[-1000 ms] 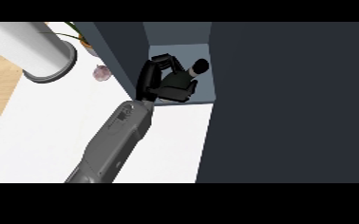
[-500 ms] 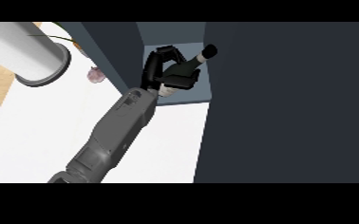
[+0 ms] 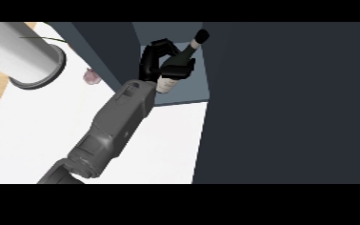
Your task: Pick up the wine, place it into the cabinet and close the cabinet
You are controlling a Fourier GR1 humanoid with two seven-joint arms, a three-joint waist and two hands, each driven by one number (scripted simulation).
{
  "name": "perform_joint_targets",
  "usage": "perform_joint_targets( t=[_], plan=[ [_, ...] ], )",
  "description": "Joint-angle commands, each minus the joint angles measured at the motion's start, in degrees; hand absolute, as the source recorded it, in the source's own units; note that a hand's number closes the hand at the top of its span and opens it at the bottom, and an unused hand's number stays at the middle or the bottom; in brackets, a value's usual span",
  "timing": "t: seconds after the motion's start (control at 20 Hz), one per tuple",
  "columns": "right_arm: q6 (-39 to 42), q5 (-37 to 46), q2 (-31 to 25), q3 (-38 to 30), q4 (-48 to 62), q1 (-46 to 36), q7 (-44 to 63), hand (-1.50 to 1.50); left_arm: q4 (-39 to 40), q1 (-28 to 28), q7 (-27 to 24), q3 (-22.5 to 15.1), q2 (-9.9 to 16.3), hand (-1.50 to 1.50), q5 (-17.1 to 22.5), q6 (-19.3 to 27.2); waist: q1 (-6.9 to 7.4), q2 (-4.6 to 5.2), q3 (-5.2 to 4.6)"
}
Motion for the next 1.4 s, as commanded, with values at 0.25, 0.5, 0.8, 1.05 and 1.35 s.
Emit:
perform_joint_targets(
  t=[0.25,0.5,0.8,1.05,1.35],
  plan=[
    [0.64,-3.75,0.88,0.62,-7.51,1.96,1.88,-1.5,7.79,-4.52,-2.61,3.04,1.0,1.5,0.24,-0.23,0.25,0.51,-0.06],
    [2.73,-4.47,-1.26,-0.12,-8.72,3.71,1.08,-1.5,10.12,-7.16,-4.03,2.83,2.42,1.5,-1.19,2.64,-0.8,0.57,-0.01],
    [3.7,-4.62,-0.29,1.08,-6.99,4.34,-1.36,-1.5,13.07,-9.3,-4.37,2.47,2.58,-1.5,-2.54,6.36,-1.74,0.75,0.03],
    [4.36,-3.98,-0.69,0.89,-7.6,5.24,-2.71,-1.5,14.81,-8.54,-6.37,2.22,4.58,-1.5,-3.43,7.97,-2.05,0.92,-0.03],
    [4.41,-3.4,-0.08,0.7,-6.63,5.84,-4.26,-1.5,13.02,-7.67,-9.63,3.94,4.76,-1.5,-1.95,1.28,-1.72,1.01,-0.14]
  ],
)
